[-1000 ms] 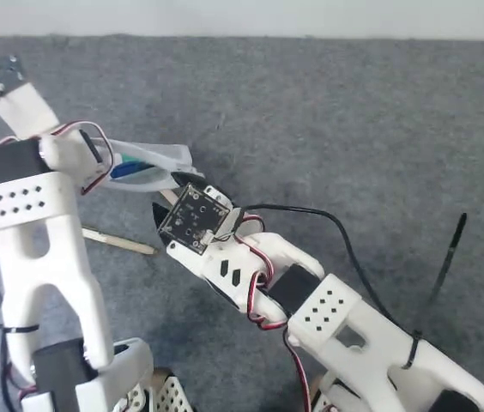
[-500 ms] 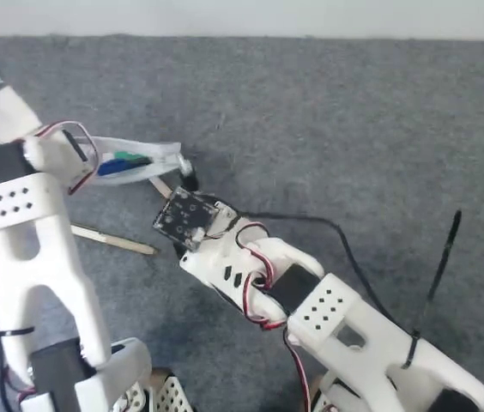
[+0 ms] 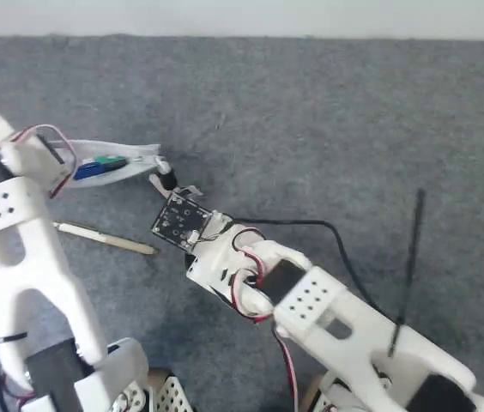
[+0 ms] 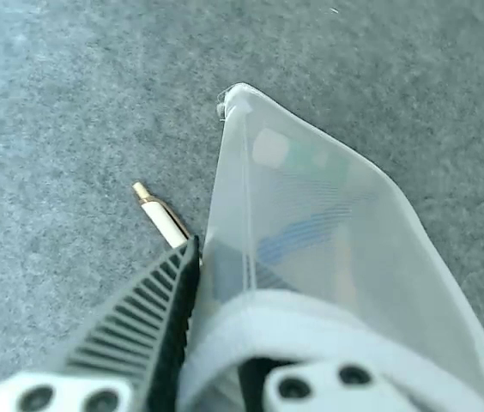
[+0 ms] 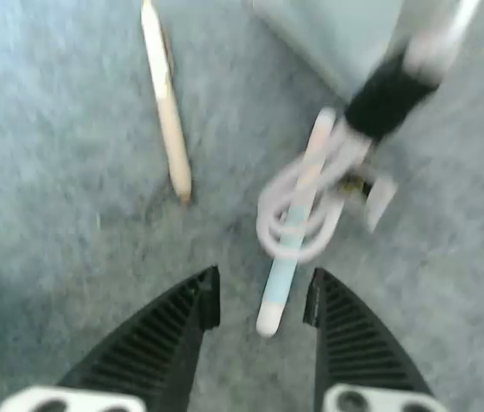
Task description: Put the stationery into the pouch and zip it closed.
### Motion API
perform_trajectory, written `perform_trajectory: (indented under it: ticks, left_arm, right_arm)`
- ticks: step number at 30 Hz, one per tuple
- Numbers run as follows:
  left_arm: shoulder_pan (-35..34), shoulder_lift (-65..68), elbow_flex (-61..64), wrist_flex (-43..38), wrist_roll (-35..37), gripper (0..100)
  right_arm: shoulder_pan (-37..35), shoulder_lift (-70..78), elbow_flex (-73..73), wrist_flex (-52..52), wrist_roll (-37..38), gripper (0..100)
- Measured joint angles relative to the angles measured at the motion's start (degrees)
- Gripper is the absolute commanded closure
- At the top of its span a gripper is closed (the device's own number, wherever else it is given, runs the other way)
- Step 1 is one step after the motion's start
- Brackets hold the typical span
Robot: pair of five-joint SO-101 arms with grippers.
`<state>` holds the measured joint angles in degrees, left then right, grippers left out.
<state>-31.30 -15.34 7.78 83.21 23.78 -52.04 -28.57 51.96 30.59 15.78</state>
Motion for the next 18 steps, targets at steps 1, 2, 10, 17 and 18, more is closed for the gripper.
perform_trajectory:
  ticks: [1,2,10,17,18]
  left_arm:
    - [-0.53,0.00,0.00,0.00,0.00,99]
    - [-0.88,0.00,0.00,0.00,0.00,99]
    - [-4.22,0.00,0.00,-1.05,1.67,99]
    - [-9.76,0.00,0.00,-2.02,2.46,99]
    - [-10.46,0.00,0.00,-2.02,3.08,99]
  right_arm:
    - [0.00,1.67,0.00,-0.97,0.00,83.2]
    - [0.00,3.08,0.00,-1.93,0.00,83.2]
    - [-0.09,10.29,-0.09,-5.98,0.00,83.2]
    - [3.43,18.46,-5.10,-6.42,0.00,83.2]
    - [3.87,19.87,-6.07,-6.42,0.00,83.2]
